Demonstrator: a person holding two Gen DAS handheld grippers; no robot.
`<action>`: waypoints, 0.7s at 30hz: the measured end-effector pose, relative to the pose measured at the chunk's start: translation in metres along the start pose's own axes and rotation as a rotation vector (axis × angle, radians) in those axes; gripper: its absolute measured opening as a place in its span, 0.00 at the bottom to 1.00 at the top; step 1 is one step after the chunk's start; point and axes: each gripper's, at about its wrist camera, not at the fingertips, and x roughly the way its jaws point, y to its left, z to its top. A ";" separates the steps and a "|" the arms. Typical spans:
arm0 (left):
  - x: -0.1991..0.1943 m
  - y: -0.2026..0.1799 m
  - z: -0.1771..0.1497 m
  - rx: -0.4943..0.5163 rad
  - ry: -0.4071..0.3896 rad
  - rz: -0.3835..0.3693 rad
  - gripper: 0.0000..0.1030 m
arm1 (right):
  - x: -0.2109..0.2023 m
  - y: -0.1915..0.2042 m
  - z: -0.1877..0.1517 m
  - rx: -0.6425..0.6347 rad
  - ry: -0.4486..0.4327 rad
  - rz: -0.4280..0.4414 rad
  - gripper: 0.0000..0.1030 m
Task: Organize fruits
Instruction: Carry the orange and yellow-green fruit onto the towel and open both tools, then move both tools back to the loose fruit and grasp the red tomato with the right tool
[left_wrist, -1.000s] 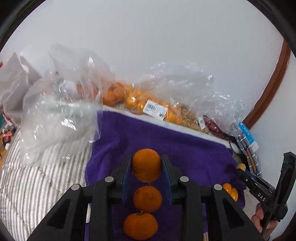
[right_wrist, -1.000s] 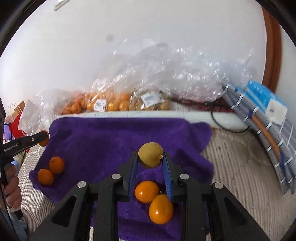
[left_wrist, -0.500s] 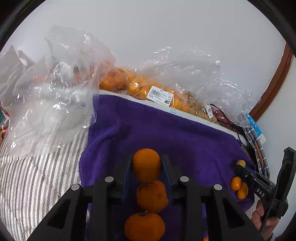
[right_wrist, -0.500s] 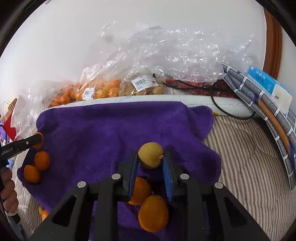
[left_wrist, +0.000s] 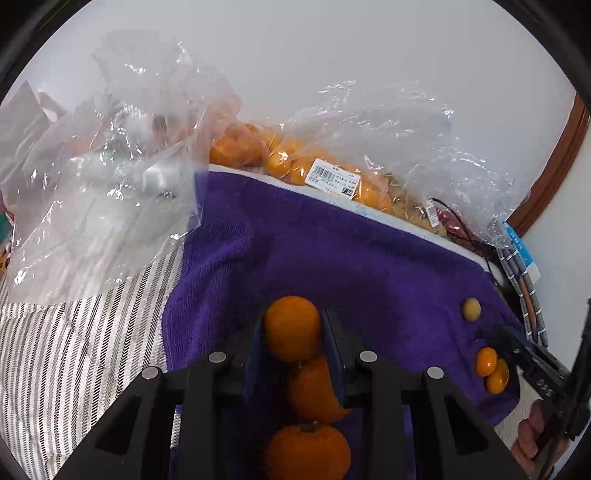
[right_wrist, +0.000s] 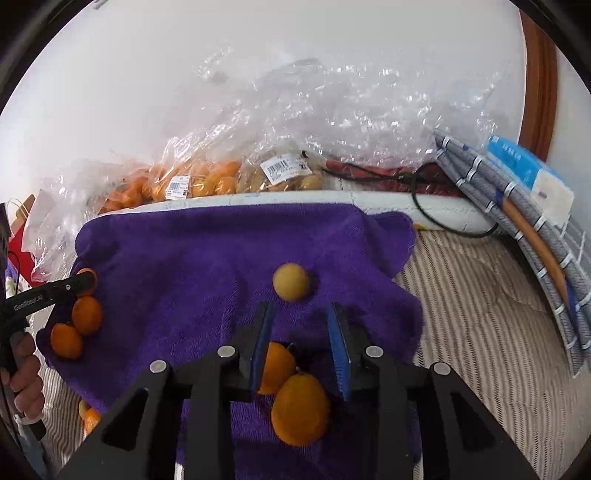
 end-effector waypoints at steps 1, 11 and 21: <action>0.000 0.000 0.000 0.004 0.001 0.000 0.30 | -0.004 0.001 -0.001 -0.004 -0.012 -0.005 0.30; -0.018 -0.010 0.000 0.060 -0.068 0.030 0.39 | -0.052 0.012 -0.013 -0.013 -0.094 -0.048 0.38; -0.045 -0.030 -0.005 0.152 -0.147 0.080 0.39 | -0.089 0.028 -0.039 -0.008 -0.081 -0.013 0.40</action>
